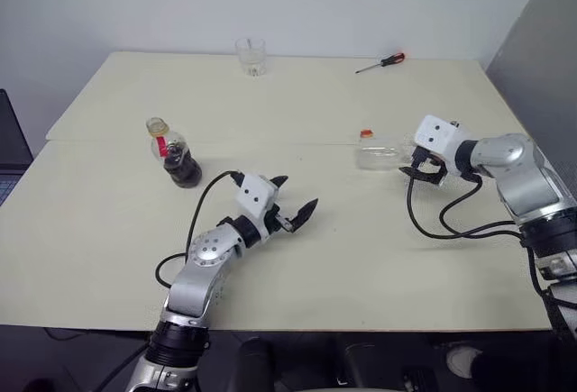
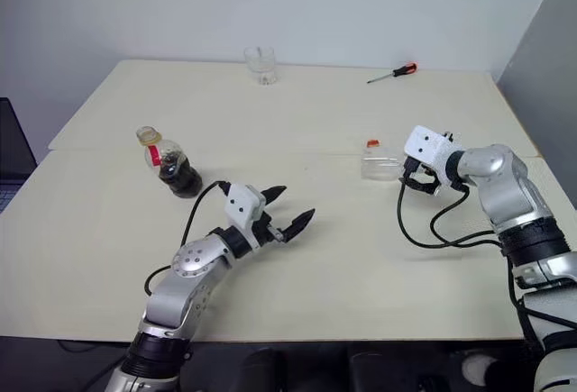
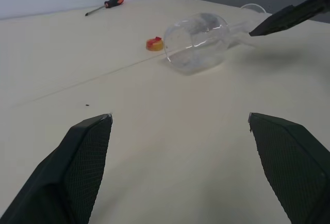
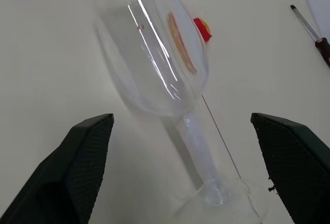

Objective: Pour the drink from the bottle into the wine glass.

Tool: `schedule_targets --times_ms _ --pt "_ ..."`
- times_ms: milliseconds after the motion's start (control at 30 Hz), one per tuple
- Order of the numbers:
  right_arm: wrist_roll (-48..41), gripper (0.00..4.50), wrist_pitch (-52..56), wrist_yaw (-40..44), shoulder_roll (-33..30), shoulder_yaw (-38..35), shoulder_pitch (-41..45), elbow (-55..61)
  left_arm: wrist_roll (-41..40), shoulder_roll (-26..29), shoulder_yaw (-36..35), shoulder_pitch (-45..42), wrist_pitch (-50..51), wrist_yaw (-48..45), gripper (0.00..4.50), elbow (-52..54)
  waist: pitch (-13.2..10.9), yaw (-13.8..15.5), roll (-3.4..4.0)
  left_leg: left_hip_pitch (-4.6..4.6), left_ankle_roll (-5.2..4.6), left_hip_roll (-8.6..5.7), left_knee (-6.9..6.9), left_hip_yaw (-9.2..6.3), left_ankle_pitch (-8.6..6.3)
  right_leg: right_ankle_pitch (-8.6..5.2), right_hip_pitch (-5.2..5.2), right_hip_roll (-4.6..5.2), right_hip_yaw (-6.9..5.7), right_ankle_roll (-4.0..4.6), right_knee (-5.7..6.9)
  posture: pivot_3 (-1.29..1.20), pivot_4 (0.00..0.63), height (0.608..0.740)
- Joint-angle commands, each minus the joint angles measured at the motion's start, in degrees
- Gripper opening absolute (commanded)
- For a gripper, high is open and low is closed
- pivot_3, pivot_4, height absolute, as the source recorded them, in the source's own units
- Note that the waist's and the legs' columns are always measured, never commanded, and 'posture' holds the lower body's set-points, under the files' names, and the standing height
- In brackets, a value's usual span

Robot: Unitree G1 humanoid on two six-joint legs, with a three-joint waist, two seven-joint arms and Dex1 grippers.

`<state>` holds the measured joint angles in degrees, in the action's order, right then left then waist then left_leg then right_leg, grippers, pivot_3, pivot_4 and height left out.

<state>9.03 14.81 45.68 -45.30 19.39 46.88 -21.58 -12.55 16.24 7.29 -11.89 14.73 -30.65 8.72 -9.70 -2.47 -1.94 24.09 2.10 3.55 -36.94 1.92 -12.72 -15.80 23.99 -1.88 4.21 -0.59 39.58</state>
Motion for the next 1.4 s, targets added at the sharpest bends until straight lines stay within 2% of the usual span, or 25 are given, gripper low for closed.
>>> schedule_targets --times_ms 33,400,700,800,1067,1167,1233,1333,1400 --pt "5.5 4.44 -4.7 -0.2 -0.9 1.5 1.9 -4.3 0.0 -0.2 -0.1 -0.2 -0.2 0.2 4.5 2.6 0.0 0.2 0.0 0.0 0.0 0.0 0.0 0.0 0.0 0.0 0.0 0.0 0.0 0.0 0.0 0.0 0.15 0.74" --pt "13.2 4.44 -14.1 -2.0 3.5 3.3 8.9 -20.1 0.5 -0.1 0.2 -0.9 -0.4 0.1 4.5 2.4 0.0 0.4 0.01 -0.09 0.0 0.01 -0.01 0.04 0.0 0.01 0.0 -0.01 0.03 0.01 0.11 0.0 0.15 0.74" --pt "16.4 4.44 -14.3 -1.9 6.5 4.0 12.5 -28.4 0.9 -0.6 0.5 -0.6 -0.4 0.7 4.5 2.5 0.0 0.5 0.01 -0.09 0.0 -0.01 -0.01 0.06 0.0 0.01 -0.01 0.02 0.05 0.02 0.13 0.0 0.15 0.74" --pt "17.4 3.86 -14.6 -2.8 7.9 4.1 13.7 -31.2 1.0 -0.7 0.6 -0.5 -0.4 0.8 4.5 2.6 0.0 0.4 0.01 -0.1 0.0 0.0 -0.01 0.06 0.0 0.01 0.0 0.02 0.05 0.03 0.18 0.0 0.15 0.74" --pt "20.9 1.19 -15.5 -4.7 10.3 5.7 16.9 -35.9 1.4 -0.9 0.8 -0.5 -0.4 1.1 4.5 2.6 0.0 0.5 0.03 -0.16 0.0 -0.02 -0.03 0.07 0.0 0.01 0.01 0.02 0.07 0.04 0.33 0.0 0.15 0.74" --pt "21.6 1.19 -15.9 -4.9 10.6 5.9 17.4 -36.4 1.5 -0.9 0.8 -0.3 -0.4 1.3 4.5 2.7 0.0 0.5 0.03 -0.16 0.0 -0.01 -0.03 0.07 0.0 0.0 0.01 0.02 0.07 0.04 0.33 0.0 0.15 0.74" --pt "22.5 0.88 -15.9 -5.0 10.6 6.3 17.6 -36.6 1.5 -0.8 0.8 -0.3 -0.5 1.3 4.5 2.6 0.0 0.5 0.03 -0.16 0.0 -0.01 -0.02 0.06 0.0 0.0 0.01 0.02 0.06 0.05 0.33 0.0 0.15 0.74" --pt "22.7 0.14 -16.0 -5.0 10.7 6.3 17.6 -36.8 1.6 -0.7 0.7 -0.3 -0.5 1.4 4.5 2.5 0.0 0.5 0.03 -0.16 0.0 -0.01 -0.02 0.06 0.0 -0.01 0.01 0.02 0.05 0.06 0.33 0.0 0.15 0.74" --pt "22.5 0.14 -16.3 -5.5 10.8 6.1 17.3 -36.5 1.7 -0.7 0.8 -0.3 -0.6 1.4 4.5 2.5 0.0 0.5 0.03 -0.16 0.0 -0.01 -0.02 0.05 0.0 -0.01 0.01 0.02 0.05 0.06 0.34 0.0 0.15 0.74"
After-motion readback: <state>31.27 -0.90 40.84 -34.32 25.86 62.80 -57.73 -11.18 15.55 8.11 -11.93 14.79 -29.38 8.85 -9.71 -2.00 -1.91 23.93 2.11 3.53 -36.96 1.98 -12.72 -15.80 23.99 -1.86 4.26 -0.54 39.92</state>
